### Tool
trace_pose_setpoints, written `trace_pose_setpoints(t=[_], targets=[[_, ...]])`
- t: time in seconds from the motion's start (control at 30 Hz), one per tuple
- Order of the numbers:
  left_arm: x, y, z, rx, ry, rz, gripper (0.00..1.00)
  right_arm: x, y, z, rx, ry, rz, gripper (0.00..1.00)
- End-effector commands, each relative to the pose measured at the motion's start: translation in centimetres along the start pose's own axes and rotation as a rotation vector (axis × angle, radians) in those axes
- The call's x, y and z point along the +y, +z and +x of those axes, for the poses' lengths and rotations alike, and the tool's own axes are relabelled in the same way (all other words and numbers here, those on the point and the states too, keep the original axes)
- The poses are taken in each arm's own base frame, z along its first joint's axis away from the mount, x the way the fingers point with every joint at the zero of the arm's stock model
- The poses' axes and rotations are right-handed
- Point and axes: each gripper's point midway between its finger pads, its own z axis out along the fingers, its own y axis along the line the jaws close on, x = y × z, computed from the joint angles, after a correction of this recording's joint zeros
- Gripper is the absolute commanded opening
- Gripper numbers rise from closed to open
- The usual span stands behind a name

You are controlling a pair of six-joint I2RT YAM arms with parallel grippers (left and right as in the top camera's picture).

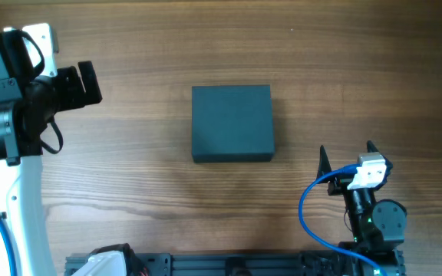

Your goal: Pack container

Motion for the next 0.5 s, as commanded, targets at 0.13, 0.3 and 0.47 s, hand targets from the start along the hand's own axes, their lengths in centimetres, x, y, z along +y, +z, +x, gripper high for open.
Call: trace_pose_setpoints(t=[0.13,0.3,0.47], targets=[[-0.5,-1.1,0.5,-0.03,0.034,0.007,1.0,0.0,-0.1,-0.5,-0.023,-0.004,-0.004,1.0],[-3.3,-1.5,3.7,-0.197,0.033,0.121,1.0,0.0,-0.1,-0.5,-0.023,-0.004,-0.004,1.0],[-5.2,-2.0,7.2,-0.596,-0.123,0.309,1.0,0.0,-0.1,-0.5,-0.023,-0.004,-0.004,1.0]])
